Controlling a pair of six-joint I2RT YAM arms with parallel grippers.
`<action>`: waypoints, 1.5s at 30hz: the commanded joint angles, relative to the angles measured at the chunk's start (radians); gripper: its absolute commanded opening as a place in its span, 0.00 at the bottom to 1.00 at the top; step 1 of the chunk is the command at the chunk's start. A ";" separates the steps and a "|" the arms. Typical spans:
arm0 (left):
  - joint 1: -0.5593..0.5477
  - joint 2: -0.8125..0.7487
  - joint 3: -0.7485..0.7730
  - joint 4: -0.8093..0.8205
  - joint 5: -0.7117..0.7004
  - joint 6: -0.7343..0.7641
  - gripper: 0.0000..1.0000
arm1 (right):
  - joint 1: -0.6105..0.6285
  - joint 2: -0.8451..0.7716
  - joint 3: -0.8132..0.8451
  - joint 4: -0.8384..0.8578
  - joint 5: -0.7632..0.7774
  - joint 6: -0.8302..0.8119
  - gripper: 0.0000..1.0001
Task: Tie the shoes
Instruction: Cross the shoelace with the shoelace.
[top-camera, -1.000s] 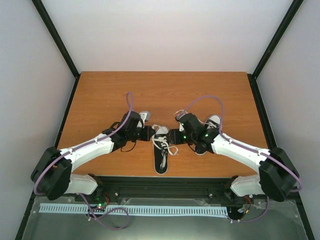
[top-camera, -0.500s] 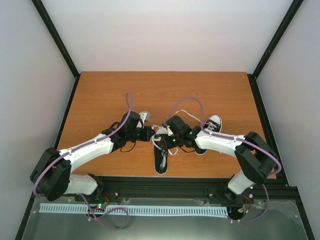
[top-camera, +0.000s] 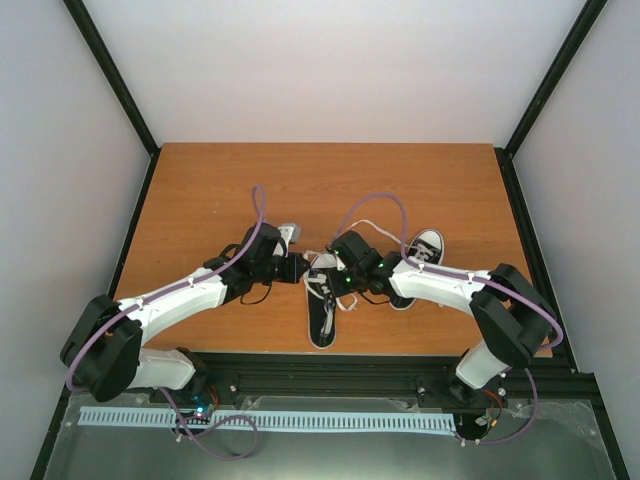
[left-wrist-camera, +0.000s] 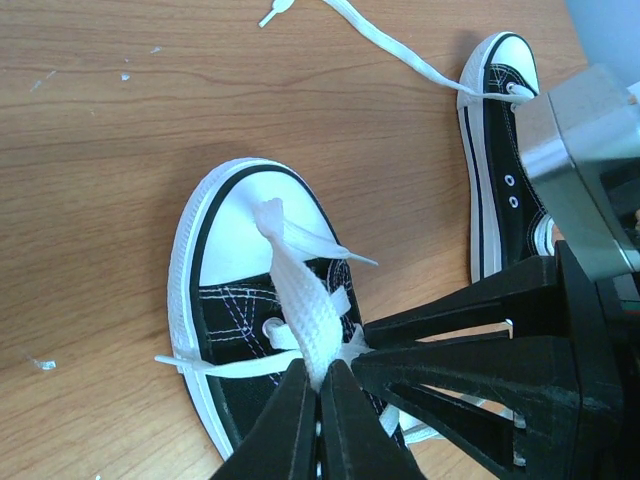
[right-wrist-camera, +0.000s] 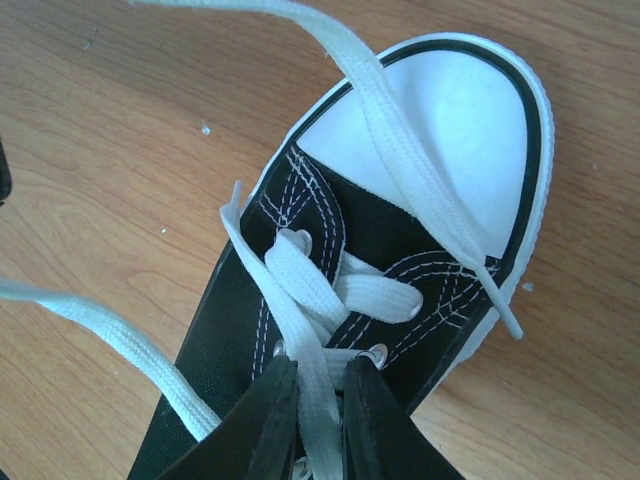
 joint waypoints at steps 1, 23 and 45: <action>0.002 -0.010 0.020 -0.018 0.006 0.016 0.01 | 0.008 -0.026 0.026 -0.015 0.029 0.004 0.15; 0.003 -0.017 -0.022 0.109 0.155 0.078 0.01 | -0.158 -0.375 -0.129 -0.111 0.241 0.209 0.03; 0.003 0.176 0.106 0.229 0.437 0.121 0.02 | -0.241 -0.495 0.022 0.068 0.054 0.061 0.03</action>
